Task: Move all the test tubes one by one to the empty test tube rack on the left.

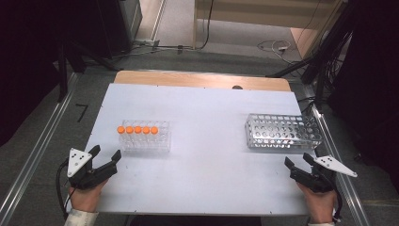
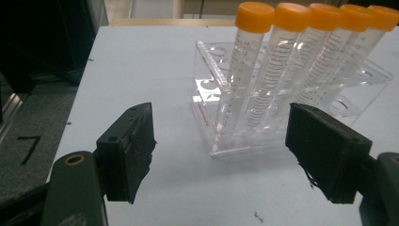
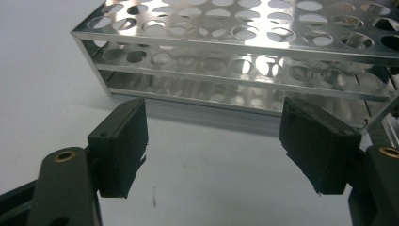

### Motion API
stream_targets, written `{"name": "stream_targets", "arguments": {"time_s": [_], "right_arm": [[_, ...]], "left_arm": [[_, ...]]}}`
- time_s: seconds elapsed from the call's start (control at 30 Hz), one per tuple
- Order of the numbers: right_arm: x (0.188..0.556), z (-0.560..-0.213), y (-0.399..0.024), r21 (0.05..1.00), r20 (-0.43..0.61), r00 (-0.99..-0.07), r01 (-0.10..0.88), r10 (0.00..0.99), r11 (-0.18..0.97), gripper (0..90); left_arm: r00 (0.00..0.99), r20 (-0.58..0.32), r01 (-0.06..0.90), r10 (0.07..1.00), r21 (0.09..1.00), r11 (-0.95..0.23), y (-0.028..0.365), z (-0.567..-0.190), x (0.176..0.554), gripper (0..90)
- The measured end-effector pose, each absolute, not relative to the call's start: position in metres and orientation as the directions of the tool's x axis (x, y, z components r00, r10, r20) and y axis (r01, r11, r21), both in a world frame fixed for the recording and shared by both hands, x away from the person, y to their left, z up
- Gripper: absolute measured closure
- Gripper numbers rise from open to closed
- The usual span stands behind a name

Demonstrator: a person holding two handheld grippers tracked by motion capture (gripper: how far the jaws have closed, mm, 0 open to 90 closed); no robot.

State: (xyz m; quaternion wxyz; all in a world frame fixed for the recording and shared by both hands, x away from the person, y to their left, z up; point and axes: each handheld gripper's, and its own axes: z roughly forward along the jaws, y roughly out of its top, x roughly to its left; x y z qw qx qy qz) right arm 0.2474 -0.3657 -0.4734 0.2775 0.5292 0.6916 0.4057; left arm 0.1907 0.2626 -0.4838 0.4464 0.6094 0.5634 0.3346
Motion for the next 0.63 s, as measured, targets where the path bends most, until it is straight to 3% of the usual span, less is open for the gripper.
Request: {"name": "stream_targets", "arguments": {"time_s": [0.63], "right_arm": [[0.257, -0.494, -0.389, 0.814, 0.053, -0.193, 0.576, 0.98, 0.07, 21.5]], "left_arm": [[0.116, -0.088, 0.448, 0.989, 0.894, 0.027, 0.269, -0.496, 0.201, 23.5]]}}
